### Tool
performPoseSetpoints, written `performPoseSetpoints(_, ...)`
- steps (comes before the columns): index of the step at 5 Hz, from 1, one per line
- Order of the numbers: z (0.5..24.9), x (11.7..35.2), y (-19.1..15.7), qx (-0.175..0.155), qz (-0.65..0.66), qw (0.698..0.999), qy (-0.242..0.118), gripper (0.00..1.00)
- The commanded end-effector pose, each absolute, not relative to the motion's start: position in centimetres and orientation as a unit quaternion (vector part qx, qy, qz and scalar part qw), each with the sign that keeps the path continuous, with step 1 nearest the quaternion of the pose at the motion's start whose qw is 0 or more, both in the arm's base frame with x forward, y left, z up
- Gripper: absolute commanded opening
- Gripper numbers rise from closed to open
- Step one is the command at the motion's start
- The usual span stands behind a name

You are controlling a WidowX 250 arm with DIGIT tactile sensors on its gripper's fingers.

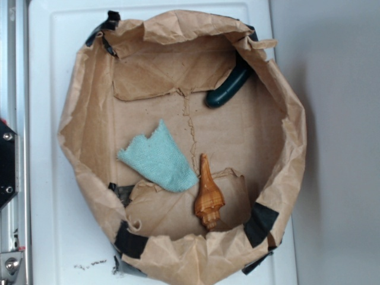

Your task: Grab the blue cloth.

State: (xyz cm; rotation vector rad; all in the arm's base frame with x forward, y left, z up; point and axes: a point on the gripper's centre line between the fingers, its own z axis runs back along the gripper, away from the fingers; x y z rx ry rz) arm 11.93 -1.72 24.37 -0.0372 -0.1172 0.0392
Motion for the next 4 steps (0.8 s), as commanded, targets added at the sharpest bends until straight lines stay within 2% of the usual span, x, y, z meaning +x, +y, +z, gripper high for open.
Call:
performPoseSetpoints(1,24.4,11.9,-1.7,-0.019,0.02,0.998,-0.059,1.0)
performPoseSetpoints(2,23.4,14.7,-3.8,-0.017,0.037,0.997,-0.064,1.0)
performPoseSetpoints(3,22.8,18.0,-5.7,-0.022,0.036,0.998,-0.054,1.0)
performPoseSetpoints(4,22.0,20.6,-6.3,-0.034,0.02,0.998,-0.047,1.0)
